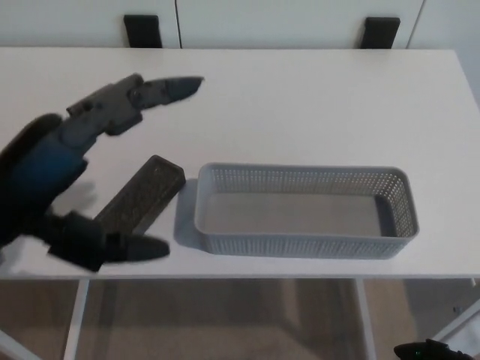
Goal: The robot walks towards a desk on which an eraser is kept on the left hand side and a container is kept on the right hand side. The robot picks up the eraser using its left hand and places it in the container.
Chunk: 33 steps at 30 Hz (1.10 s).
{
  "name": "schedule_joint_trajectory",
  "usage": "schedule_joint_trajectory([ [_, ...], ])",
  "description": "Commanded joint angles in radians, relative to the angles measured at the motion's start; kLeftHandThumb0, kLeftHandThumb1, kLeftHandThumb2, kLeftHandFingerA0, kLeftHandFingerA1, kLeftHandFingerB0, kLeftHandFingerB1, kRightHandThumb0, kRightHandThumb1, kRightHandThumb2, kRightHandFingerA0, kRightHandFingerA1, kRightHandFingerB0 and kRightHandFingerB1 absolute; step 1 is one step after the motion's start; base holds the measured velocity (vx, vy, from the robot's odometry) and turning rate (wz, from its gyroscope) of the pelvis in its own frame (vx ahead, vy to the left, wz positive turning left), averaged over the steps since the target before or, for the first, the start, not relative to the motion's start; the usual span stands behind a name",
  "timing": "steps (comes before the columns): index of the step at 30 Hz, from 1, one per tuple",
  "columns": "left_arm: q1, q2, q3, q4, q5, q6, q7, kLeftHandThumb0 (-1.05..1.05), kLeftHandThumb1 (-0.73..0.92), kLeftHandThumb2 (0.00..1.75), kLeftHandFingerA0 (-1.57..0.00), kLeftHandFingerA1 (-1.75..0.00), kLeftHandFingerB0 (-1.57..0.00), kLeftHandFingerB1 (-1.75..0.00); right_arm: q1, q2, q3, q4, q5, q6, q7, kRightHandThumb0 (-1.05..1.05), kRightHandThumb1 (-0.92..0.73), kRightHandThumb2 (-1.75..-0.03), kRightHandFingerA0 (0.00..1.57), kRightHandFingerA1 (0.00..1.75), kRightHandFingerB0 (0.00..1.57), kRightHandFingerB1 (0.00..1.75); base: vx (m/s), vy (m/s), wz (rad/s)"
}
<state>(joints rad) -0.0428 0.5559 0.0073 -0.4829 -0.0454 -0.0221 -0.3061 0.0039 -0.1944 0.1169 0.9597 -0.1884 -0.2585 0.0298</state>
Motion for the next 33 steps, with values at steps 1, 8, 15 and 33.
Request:
schedule_joint_trajectory([
  [1, -0.235, -0.118, -0.256, 0.484, 0.551, 0.375, 0.328, -0.46, 0.35, 0.52, 0.00, -0.28, -0.11, -0.25, 0.030, -0.034, -0.015, -0.004, 0.008, -0.021, 0.013, -0.38, -0.49, -0.54, 0.49, 0.52, 0.42, 0.47, 0.00, 0.000, 0.00],
  [8, -0.258, -0.163, -0.321, 0.537, 0.601, 0.452, 0.354, -0.52, 0.36, 0.52, 0.00, -0.22, -0.02, -0.25, 0.031, -0.036, -0.013, 0.006, 0.003, -0.020, 0.008, -0.39, -0.50, -0.54, 0.50, 0.51, 0.42, 0.47, 0.00, 0.000, 0.00],
  [15, -0.286, -0.199, -0.354, 0.599, 0.623, 0.512, 0.373, -0.47, 0.32, 0.70, 0.00, -0.22, -0.05, -0.15, 0.034, -0.036, -0.014, -0.006, 0.004, -0.003, 0.007, -0.37, -0.49, -0.54, 0.51, 0.51, 0.42, 0.46, 0.00, 0.000, 0.00],
  [33, -0.313, -0.212, -0.381, 0.764, 0.700, 0.541, 0.492, -0.49, 0.33, 0.73, 0.00, -0.29, -0.07, -0.21, 0.044, -0.050, -0.005, -0.005, -0.003, -0.008, 0.022, -0.37, -0.49, -0.53, 0.49, 0.49, 0.43, 0.46, 0.00, 0.000, 0.00],
])
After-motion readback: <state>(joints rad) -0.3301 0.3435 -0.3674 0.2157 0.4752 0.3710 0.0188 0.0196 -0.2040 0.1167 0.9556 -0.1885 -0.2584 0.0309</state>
